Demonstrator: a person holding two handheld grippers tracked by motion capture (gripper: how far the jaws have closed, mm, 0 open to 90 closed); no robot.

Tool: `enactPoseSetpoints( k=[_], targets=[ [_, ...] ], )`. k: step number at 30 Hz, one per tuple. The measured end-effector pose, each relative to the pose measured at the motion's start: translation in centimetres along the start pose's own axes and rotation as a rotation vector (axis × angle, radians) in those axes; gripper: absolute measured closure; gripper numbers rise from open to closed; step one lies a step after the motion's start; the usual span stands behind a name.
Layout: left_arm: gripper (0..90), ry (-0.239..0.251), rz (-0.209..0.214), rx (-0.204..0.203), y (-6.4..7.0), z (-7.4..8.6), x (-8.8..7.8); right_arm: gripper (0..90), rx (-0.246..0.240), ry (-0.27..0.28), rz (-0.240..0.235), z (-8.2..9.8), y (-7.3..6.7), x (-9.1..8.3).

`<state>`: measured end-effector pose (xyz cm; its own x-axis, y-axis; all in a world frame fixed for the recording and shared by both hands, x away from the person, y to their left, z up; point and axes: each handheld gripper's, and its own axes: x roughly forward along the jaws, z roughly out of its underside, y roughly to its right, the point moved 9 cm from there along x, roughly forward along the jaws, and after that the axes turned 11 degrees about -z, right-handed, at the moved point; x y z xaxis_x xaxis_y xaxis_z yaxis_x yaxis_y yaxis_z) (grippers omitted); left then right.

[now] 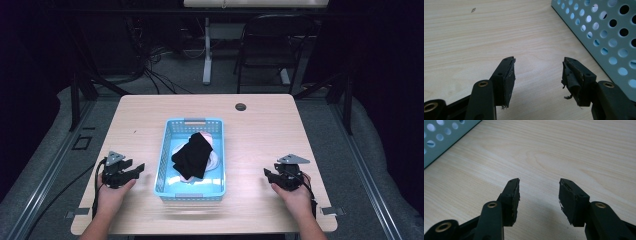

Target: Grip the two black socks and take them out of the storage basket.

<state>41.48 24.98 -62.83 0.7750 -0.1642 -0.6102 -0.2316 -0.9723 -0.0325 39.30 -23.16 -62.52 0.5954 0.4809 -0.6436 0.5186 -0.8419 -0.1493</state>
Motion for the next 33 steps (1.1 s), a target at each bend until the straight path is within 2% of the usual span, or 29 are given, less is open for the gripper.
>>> enactPoseSetpoints(
  k=[3,5,9,14,18,25,26,29,33],
  targets=[
    [43.2,-0.010,0.001,0.008,0.2,0.1,0.3,51.0,0.019,-0.008,0.003,0.1,0.0,0.2],
    [42.9,-0.013,0.011,0.008,0.3,0.1,0.3,51.0,0.021,-0.021,0.005,0.2,0.1,0.2],
    [44.4,-0.031,0.019,0.020,0.5,0.3,0.3,51.8,0.019,-0.016,0.003,0.1,0.2,0.1],
    [43.9,-0.012,0.007,0.023,0.2,0.0,-0.2,52.6,0.011,0.015,-0.001,-0.2,0.0,-0.1],
    [42.6,-0.003,-0.002,0.028,0.2,0.0,-0.3,52.6,0.005,0.002,0.011,0.0,0.1,-0.3],
    [42.5,0.003,-0.015,0.006,-0.1,-0.2,-0.3,51.9,-0.001,0.025,0.005,-0.4,0.0,-0.4],
    [42.5,0.015,-0.014,-0.009,-0.2,-0.4,-0.4,50.9,0.006,0.027,0.000,-0.4,-0.2,-0.4],
    [42.4,0.016,-0.015,-0.021,-0.3,-0.4,-0.6,49.4,-0.009,0.016,-0.011,-0.6,-0.5,-0.5],
    [41.6,0.010,-0.014,-0.015,-0.2,-0.3,-0.8,48.1,-0.029,-0.001,-0.041,-1.2,-1.3,-0.8]
  ],
)
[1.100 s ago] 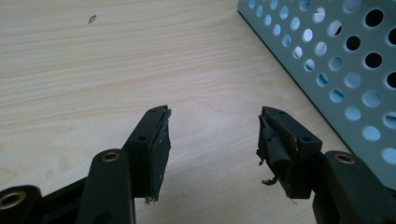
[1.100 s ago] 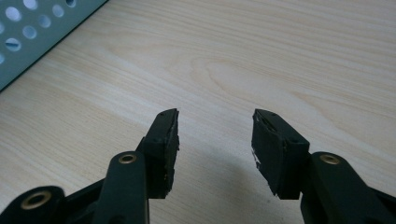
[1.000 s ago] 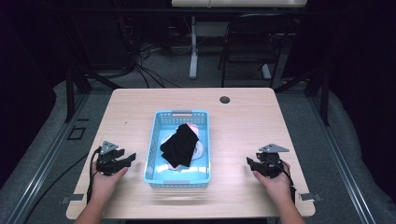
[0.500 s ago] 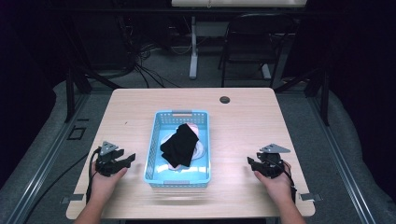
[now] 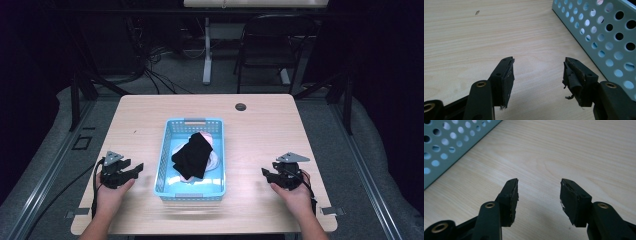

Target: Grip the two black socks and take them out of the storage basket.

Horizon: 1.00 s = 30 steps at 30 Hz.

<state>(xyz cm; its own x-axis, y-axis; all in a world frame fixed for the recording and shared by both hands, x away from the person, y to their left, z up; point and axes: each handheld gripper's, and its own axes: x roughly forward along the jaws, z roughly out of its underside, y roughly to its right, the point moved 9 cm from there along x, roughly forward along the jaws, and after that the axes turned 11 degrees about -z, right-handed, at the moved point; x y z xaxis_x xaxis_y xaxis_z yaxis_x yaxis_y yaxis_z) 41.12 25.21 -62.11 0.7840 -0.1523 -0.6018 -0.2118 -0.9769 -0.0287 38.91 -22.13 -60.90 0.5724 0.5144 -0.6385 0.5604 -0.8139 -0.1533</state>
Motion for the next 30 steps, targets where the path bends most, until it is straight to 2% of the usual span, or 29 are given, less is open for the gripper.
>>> enactPoseSetpoints(
  k=[4,5,7,9,11,18,20,21,24,27,30],
  targets=[
    [41.0,-0.013,0.013,-0.001,0.2,0.2,0.0,46.9,-0.027,-0.016,-0.005,-0.9,-0.7,-0.4],
    [41.0,-0.015,0.014,-0.001,0.2,0.2,0.1,47.1,-0.054,-0.014,-0.009,-2.0,-1.2,-0.8],
    [41.0,-0.017,0.007,0.002,0.1,0.2,0.1,47.1,-0.057,0.004,-0.022,-3.2,-1.7,-1.1],
    [41.0,-0.021,0.007,0.001,0.1,0.3,0.2,47.1,-0.058,0.000,-0.035,-4.2,-2.1,-1.3],
    [40.8,-0.020,0.012,-0.004,0.2,0.3,0.3,47.1,-0.042,0.003,-0.059,-5.3,-2.4,-1.4],
    [41.6,-0.018,0.010,0.006,0.4,0.3,0.3,50.2,-0.055,0.000,-0.102,-8.5,-3.5,-1.3],
    [42.4,-0.022,0.015,0.008,0.4,0.3,0.3,50.3,-0.067,0.002,-0.101,-8.9,-3.6,-1.3],
    [42.3,-0.022,0.013,0.007,0.3,0.3,0.3,50.2,-0.094,0.010,-0.098,-9.6,-3.9,-1.1],
    [42.3,-0.031,0.020,0.000,0.3,0.4,0.4,50.3,-0.106,0.016,-0.097,-10.5,-4.4,-0.8],
    [42.4,-0.052,0.031,0.009,0.5,0.7,0.5,50.1,-0.091,0.011,-0.133,-11.3,-5.1,-0.4],
    [42.4,-0.059,0.027,0.019,0.6,0.8,0.7,50.0,-0.126,0.020,-0.148,-12.4,-6.0,-0.1]
  ],
)
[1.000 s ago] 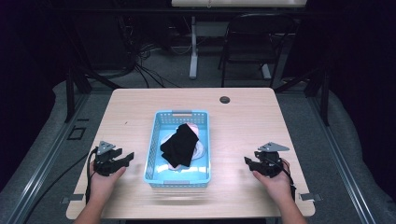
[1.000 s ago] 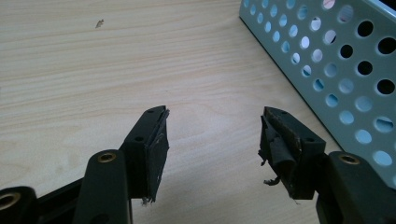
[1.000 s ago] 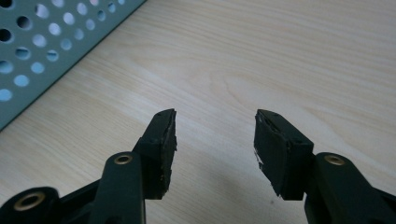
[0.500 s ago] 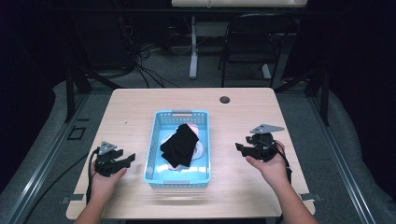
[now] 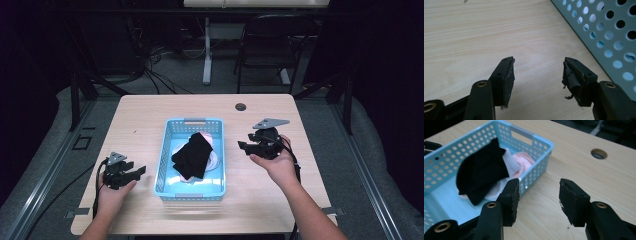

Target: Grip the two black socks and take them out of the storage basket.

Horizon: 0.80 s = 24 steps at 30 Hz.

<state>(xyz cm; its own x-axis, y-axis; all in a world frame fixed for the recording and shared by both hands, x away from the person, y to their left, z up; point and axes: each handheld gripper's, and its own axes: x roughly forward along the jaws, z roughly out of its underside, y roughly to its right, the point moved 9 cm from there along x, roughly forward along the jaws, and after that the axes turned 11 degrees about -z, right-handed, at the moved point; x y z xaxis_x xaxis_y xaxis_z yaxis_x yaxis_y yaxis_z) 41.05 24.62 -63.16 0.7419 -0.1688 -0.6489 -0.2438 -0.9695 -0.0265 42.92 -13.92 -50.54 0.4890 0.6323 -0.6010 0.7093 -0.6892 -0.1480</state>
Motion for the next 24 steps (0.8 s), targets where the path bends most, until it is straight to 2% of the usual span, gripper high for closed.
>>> enactPoseSetpoints(
  k=[3,8,15,18,24],
  targets=[
    [42.4,-0.011,0.003,0.006,0.0,0.1,0.0,50.3,-0.034,-0.005,-0.010,-0.9,-0.6,0.5],
    [42.4,-0.010,0.005,-0.001,-0.1,0.1,0.0,50.3,-0.044,-0.031,-0.042,-2.1,-1.3,1.5],
    [42.4,-0.008,0.005,0.000,-0.1,0.1,0.0,50.5,-0.071,-0.027,-0.090,-3.8,-1.8,3.7],
    [42.3,-0.008,0.005,0.001,-0.1,0.1,0.1,53.6,-0.073,-0.038,-0.126,-4.1,-2.1,4.9],
    [41.9,-0.009,0.007,-0.003,-0.1,0.1,0.1,60.7,-0.124,-0.062,-0.163,-4.4,-2.9,7.3]
  ],
)
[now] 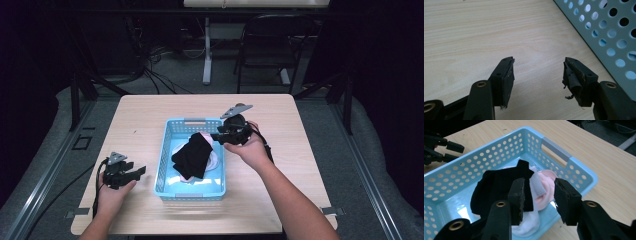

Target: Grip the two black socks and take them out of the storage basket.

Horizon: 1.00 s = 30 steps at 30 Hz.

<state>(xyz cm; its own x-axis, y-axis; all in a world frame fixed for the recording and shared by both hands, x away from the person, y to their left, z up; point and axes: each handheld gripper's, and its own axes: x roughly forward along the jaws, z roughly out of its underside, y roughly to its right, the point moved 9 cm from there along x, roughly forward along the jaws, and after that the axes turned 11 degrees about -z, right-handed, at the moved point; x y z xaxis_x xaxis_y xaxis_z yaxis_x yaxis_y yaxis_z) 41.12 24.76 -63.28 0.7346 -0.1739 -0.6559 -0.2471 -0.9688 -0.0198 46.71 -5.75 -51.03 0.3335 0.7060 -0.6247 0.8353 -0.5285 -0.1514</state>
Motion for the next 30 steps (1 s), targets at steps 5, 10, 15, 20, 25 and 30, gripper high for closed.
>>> enactPoseSetpoints(
  k=[5,10,15,20,25,30],
  targets=[
    [41.5,-0.001,0.000,0.002,-0.1,0.0,0.0,60.1,-0.009,-0.015,-0.036,-0.1,-0.4,2.0],
    [41.5,-0.002,0.001,-0.002,0.0,0.0,0.1,57.6,0.004,-0.027,-0.043,0.1,-0.3,3.7],
    [41.5,-0.002,0.003,-0.002,0.0,0.0,0.1,57.7,0.020,-0.046,-0.060,0.4,-0.2,4.9],
    [41.5,-0.003,0.002,-0.002,0.0,0.0,0.1,62.6,0.033,-0.055,-0.083,0.8,-0.3,5.9],
    [41.5,-0.003,0.001,-0.002,0.0,0.0,0.1,74.6,0.045,-0.067,-0.098,1.2,-0.5,6.0],
    [41.2,-0.003,-0.001,-0.001,-0.1,0.0,0.1,83.4,0.035,-0.068,-0.096,1.2,-0.7,5.7]
  ],
)
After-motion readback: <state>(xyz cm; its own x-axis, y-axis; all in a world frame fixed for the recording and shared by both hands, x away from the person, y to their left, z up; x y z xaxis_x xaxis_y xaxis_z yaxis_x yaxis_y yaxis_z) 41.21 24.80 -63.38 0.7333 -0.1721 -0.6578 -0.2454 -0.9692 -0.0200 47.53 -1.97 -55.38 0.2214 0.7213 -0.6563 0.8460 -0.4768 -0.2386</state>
